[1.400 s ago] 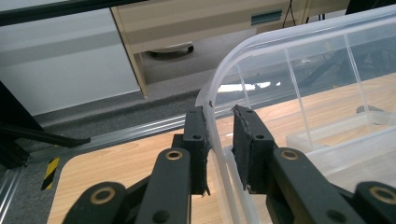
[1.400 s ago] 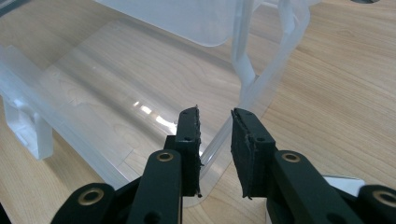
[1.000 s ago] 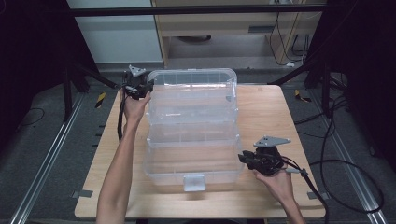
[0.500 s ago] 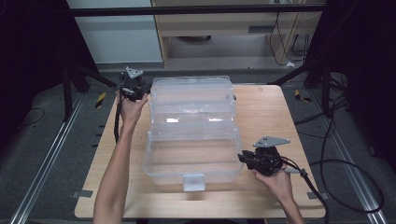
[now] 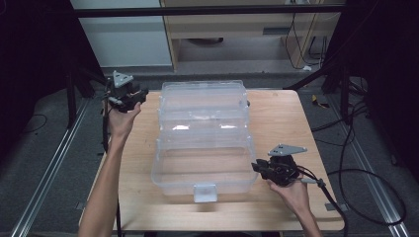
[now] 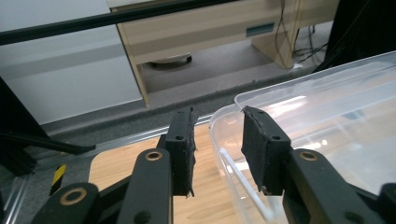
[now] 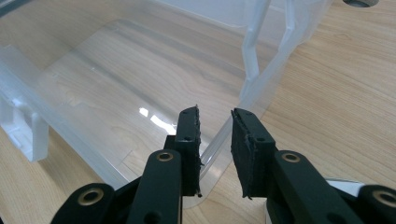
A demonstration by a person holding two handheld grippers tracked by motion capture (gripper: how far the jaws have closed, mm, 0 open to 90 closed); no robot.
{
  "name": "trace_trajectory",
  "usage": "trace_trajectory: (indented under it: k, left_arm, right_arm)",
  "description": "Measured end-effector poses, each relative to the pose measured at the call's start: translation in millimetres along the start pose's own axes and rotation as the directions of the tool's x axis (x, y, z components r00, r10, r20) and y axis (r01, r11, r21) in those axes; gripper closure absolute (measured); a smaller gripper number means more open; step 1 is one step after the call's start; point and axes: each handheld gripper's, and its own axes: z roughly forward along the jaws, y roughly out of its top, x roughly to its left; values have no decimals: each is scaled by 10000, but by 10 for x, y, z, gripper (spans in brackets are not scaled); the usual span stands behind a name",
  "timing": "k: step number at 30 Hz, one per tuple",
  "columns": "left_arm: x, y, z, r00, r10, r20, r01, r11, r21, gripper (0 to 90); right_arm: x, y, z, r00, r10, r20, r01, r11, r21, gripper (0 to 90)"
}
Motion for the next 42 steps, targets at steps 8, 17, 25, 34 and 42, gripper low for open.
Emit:
trace_trajectory:
  k: [8, 17, 25, 34, 42]
  left_arm:
    - [-14, -138, -465, 9998, 136, 173, -133, 9997, -190, 587]
    - [-181, -477, -778, 9983, 178, 560, -167, 9997, -189, 552]
    - [-324, -825, -853, 9965, 93, 833, -113, 9997, 238, 527]
    - [-339, -1085, -832, 9962, -108, 861, 37, 9965, 830, 514]
    - [-364, -1275, -872, 9943, -124, 1056, -20, 9908, 1350, 495]
  right_arm:
    - [3, 0, -1, 10000, 12, 21, -12, 10000, 16, 728]
    - [4, 1, 0, 10000, -2, 37, 2, 10000, 12, 728]
    - [7, 0, -1, 10000, 9, 49, -9, 10000, 6, 729]
    - [6, 1, -2, 10000, 22, 42, -22, 10000, 18, 729]
    - [7, 0, -1, 10000, 4, 52, -4, 10000, -1, 728]
